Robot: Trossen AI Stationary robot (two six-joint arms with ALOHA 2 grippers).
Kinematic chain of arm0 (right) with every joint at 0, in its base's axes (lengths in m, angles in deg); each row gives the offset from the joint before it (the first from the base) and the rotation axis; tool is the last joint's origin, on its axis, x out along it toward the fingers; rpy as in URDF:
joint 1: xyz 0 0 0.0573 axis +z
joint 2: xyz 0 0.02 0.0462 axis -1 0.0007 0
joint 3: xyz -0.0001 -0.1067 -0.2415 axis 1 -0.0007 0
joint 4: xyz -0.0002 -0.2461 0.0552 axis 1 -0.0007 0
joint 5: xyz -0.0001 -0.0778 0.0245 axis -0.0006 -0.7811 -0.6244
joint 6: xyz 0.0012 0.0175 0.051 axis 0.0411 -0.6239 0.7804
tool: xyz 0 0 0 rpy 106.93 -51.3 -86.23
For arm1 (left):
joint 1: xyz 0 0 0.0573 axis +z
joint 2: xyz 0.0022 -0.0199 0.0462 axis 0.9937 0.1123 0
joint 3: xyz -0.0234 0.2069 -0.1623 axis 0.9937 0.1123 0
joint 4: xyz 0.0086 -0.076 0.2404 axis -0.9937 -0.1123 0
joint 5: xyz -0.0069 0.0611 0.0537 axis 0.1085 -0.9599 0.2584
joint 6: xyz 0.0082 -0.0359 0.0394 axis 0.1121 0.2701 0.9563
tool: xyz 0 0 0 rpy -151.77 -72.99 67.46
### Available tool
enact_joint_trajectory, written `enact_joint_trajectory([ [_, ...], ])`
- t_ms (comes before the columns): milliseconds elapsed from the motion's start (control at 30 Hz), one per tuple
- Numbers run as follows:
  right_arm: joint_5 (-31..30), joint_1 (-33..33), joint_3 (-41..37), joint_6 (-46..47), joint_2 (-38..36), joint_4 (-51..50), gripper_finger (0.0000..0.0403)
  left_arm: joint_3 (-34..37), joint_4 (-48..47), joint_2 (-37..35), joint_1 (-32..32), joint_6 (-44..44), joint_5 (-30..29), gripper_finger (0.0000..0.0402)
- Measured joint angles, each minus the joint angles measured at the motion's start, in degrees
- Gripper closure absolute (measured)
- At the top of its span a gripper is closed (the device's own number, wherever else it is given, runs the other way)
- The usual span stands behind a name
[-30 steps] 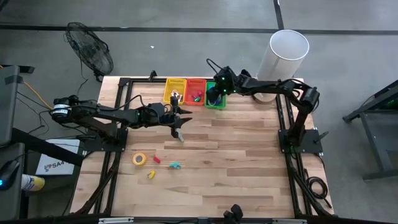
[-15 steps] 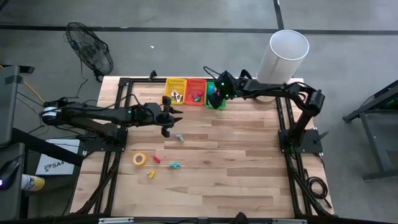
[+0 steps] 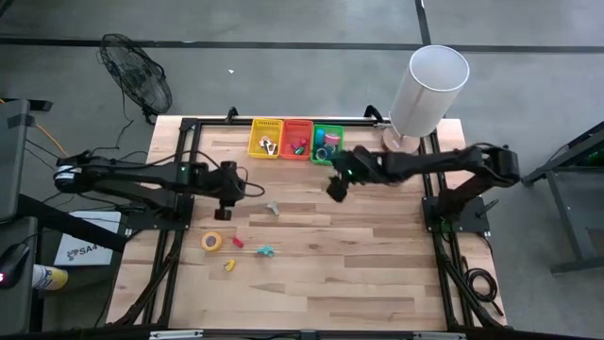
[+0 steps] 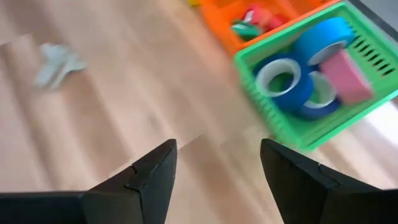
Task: Pick and place Stapler, Stapler remover, tape
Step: Put the yellow tape into the green basket
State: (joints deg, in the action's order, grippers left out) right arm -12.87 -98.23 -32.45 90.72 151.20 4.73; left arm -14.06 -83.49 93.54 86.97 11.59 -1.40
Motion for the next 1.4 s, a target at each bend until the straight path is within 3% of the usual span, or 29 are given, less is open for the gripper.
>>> enact_joint_trajectory([
  [267,-4.75,10.28,-8.09,5.37,-8.2,4.6,0.0178,0.0,-12.05,0.08,-8.0,-16.08,0.28,0.0279],
  [400,-6.61,13.89,-11.89,6.92,-10.44,9.59,0.0178,0.0,-15.8,0.08,-12.02,-21.02,4.02,0.0279],
  [733,-7.18,19.15,-17.38,8.63,-10.37,18.34,0.0178,0.02,-17.83,1.21,-23.2,-19.21,10.72,0.0279],
  [1000,-12.63,24.38,-17.39,11.52,-10.37,18.45,0.0178,0.04,-15.01,5.26,-30.57,-19.85,10.7,0.0279],
  [1400,-17.53,30.16,-17.39,15.41,-10.35,18.41,0.0178,0.04,-12.31,16.58,-32.32,-21.35,7.05,0.0279],
])
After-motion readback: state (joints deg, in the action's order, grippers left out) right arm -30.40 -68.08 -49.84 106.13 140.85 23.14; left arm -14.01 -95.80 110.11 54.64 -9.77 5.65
